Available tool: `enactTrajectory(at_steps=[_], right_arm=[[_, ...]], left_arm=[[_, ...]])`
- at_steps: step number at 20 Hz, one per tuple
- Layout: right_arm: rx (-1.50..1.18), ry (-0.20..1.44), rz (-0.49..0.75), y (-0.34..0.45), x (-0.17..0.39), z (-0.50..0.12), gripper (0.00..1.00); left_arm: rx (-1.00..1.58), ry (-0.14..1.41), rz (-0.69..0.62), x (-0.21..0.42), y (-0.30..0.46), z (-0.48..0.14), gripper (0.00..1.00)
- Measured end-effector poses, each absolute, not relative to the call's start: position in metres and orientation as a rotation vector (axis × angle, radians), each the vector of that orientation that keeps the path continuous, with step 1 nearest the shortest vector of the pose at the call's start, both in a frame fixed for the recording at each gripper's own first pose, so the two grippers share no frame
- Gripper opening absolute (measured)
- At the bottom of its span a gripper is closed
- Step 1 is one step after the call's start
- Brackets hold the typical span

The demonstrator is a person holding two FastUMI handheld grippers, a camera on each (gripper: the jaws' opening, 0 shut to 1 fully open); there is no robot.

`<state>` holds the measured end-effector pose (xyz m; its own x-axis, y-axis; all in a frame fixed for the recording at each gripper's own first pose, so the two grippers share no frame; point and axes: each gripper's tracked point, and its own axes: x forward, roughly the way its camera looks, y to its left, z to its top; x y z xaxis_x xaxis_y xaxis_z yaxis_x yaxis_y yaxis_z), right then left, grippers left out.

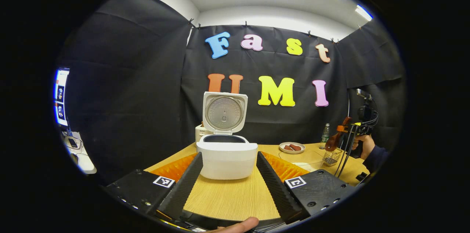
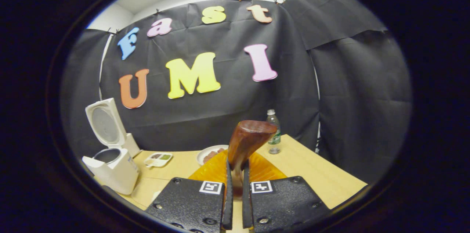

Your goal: Close the left gripper, press the button to open the rice cooker; take a wooden spoon from the chopstick holder with the right hand, scoop a spoonful of rice and pour it into the rice cooker, then put the wooden spoon back into the chopstick holder.

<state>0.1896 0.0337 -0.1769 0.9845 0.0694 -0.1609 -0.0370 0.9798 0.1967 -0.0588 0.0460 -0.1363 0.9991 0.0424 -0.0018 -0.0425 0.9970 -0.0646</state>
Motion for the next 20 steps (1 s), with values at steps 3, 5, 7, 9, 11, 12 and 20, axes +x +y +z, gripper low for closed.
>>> enactTrajectory(at_steps=[3,5,7,9,11,12,20], right_arm=[[0.185,0.129,0.14,0.071,0.185,-0.167,0.15],[0.137,0.107,0.156,0.089,0.183,-0.167,0.15],[0.102,0.112,0.194,0.113,0.18,-0.179,0.13],[0.064,0.136,0.213,0.13,0.183,-0.199,0.15],[0.008,0.169,0.217,0.142,0.19,-0.223,0.15],[-0.015,0.186,0.218,0.146,0.193,-0.234,0.17],[-0.064,0.265,0.239,0.186,0.205,-0.285,0.15]], left_arm=[[-0.06,-0.006,0.034,-0.061,0.044,-0.134,0.94],[-0.059,-0.004,0.031,-0.061,0.044,-0.136,0.94],[-0.06,0.004,0.035,-0.061,0.047,-0.141,0.94],[-0.067,0.009,0.026,-0.062,0.045,-0.142,0.94],[-0.077,0.015,0.014,-0.059,0.043,-0.146,0.94],[-0.076,0.014,0.012,-0.06,0.043,-0.147,0.94],[-0.056,0.007,0.006,-0.06,0.048,-0.152,0.94]])
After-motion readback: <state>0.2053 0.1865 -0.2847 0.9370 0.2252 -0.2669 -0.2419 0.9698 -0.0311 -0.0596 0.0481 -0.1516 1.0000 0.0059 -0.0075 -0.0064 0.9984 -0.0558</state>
